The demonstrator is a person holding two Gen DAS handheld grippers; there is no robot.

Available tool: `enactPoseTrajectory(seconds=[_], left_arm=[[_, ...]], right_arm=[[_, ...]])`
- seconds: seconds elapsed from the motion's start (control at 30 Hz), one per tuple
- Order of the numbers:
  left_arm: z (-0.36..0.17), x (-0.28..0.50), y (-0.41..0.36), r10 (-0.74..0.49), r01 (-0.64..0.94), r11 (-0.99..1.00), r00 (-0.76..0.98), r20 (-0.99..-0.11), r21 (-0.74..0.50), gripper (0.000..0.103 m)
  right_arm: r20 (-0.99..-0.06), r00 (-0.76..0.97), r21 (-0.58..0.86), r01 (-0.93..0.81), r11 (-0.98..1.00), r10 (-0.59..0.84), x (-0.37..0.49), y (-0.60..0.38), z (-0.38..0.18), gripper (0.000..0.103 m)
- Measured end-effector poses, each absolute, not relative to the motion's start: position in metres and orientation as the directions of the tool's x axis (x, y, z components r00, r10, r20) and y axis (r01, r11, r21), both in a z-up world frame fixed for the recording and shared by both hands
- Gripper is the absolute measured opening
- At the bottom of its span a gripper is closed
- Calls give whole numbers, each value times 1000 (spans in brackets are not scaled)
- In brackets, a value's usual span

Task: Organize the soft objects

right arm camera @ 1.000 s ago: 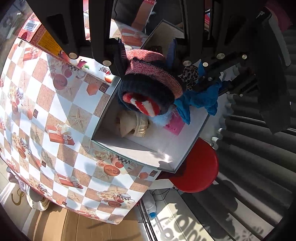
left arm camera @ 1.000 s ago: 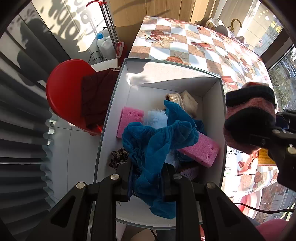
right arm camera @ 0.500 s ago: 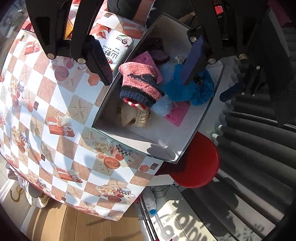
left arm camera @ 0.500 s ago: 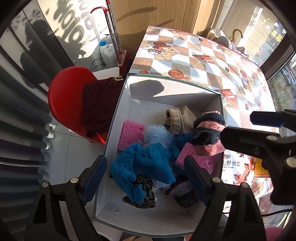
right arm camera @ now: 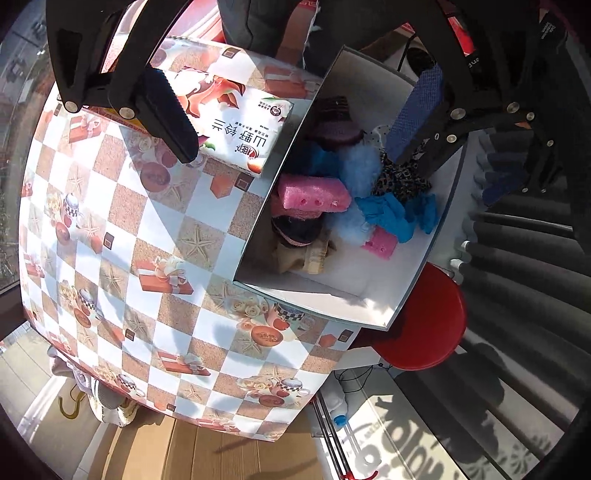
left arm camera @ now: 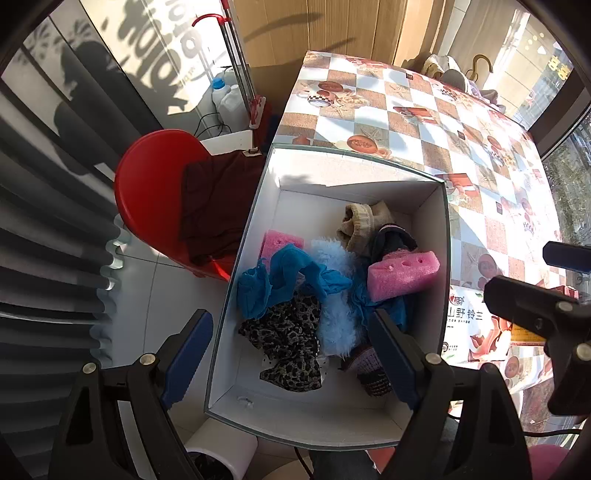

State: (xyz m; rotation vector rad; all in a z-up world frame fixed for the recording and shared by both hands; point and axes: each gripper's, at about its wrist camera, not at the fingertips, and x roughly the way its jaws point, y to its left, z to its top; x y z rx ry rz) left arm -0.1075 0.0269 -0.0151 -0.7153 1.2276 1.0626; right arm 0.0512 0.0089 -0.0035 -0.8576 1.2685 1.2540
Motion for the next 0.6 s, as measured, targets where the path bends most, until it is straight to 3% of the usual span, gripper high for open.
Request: enactPoseTrajectory(seconds=[0.6], left_arm=[[-12, -110, 19, 257, -918, 380, -9, -966, 110, 88]], right_arm=[[-973, -122, 161, -967, 197, 196, 45, 2, 1, 103]])
